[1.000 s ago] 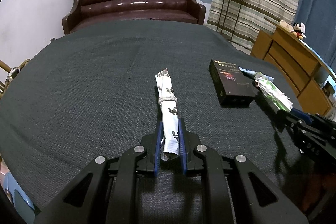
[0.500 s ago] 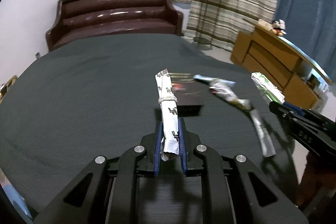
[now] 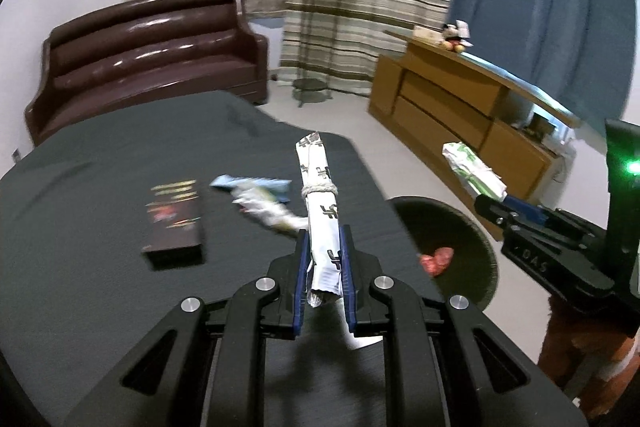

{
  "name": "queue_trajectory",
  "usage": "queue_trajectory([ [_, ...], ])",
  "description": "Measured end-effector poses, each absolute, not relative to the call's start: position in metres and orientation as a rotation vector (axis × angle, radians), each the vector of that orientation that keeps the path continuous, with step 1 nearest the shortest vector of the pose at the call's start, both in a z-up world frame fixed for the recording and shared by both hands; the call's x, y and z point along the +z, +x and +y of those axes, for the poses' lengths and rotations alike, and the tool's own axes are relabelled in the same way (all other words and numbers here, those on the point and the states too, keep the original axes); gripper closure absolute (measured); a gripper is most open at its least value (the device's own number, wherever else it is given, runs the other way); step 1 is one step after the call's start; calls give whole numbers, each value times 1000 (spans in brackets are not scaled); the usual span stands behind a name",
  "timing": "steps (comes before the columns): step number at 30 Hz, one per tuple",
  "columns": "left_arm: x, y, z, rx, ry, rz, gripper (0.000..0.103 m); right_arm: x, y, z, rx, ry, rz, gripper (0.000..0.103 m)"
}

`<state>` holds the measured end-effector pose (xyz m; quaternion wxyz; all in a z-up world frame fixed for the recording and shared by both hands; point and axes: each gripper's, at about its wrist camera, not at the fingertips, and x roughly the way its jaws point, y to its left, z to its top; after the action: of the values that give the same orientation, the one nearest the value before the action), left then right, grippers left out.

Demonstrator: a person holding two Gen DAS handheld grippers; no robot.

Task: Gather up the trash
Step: 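Carry the stick and wrapper over the bin and open both tools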

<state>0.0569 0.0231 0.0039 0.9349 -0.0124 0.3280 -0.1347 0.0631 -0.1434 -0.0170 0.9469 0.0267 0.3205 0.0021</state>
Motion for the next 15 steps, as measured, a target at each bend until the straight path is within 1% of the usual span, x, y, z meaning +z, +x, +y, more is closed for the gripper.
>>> queue_trajectory([
  [7,0,67,-22,-342,24,670,87,-22,67,-181,-50,86,658,74],
  [15,-8,80,-55,-383,71,682,87,-25,71,-206,-89,124,654,74],
])
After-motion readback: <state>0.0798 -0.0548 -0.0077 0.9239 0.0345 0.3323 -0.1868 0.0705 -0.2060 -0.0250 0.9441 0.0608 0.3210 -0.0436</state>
